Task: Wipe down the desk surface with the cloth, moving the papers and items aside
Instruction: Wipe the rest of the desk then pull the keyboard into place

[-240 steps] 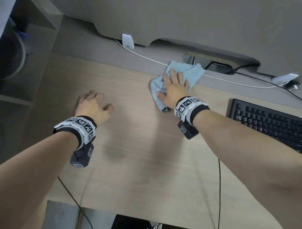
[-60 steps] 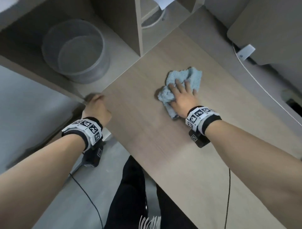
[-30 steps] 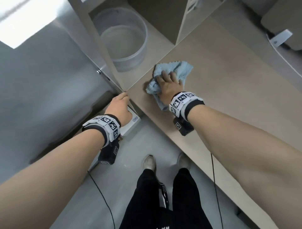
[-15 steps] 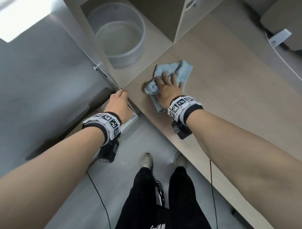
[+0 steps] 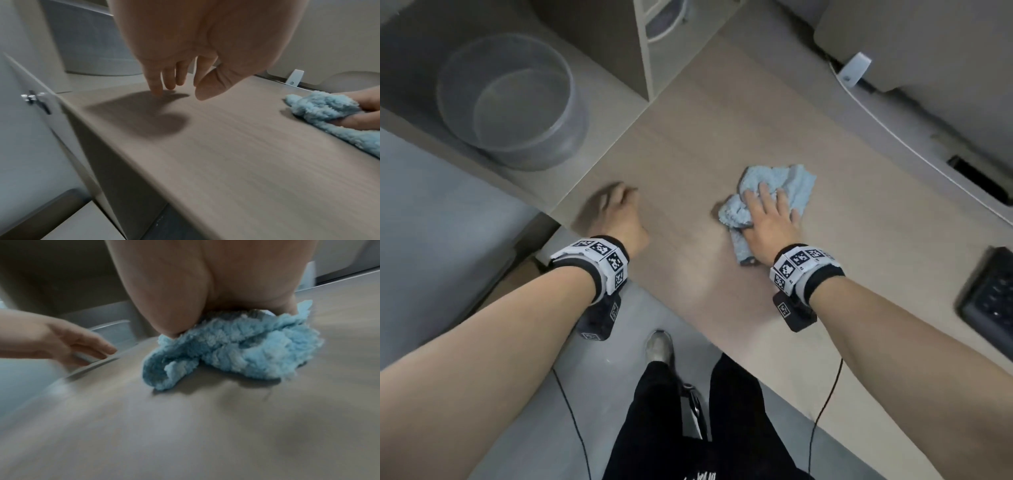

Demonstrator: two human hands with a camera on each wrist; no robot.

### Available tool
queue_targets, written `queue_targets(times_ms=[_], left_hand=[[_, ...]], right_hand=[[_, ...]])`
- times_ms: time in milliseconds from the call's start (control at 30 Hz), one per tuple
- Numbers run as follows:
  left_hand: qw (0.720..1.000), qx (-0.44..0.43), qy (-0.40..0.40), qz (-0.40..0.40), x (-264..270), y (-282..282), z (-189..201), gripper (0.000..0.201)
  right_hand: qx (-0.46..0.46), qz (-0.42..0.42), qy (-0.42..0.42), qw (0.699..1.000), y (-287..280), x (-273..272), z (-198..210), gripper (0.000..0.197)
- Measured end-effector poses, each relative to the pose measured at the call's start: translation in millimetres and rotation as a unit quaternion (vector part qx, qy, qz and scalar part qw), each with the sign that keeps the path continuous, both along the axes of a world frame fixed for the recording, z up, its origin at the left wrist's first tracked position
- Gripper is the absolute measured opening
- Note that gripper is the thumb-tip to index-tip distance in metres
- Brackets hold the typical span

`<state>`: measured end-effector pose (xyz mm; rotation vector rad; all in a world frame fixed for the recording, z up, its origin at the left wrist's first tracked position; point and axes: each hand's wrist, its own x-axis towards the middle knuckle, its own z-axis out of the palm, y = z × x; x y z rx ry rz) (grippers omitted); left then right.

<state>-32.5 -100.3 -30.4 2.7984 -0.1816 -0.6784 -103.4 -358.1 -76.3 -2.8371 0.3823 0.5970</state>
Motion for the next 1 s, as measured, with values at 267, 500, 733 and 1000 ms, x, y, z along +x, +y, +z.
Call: queue_targets(times_ms=[267,500,733,1000], left_hand=[[1.0,-0.001,-0.016,-0.009,12.7,-67.8,-1.2,0.075],[0.999,0.028,-0.035,-0.011,36.8,-94.3,-16.0,0.081],[0.998,0.031,-0.051,-0.033,47.7,-116.2,-23.1,0.082],[0.998,0.033,-0.056,-0.017,67.8,-142.1,-33.0,0.049]], right_hand=[[-0.014,-0.208,0.04,0.977,-150.9,-1.4,5.7,0.068],[-0.018,-0.215,0.049,0.975,-162.7,59.2,1.2,0.072],[0.053,0.073,0.027,0.996,-68.5,49.2,0.8,0.076],[-0.021,-0.18,0.027,0.983,-210.7,29.5,4.8,0.07]])
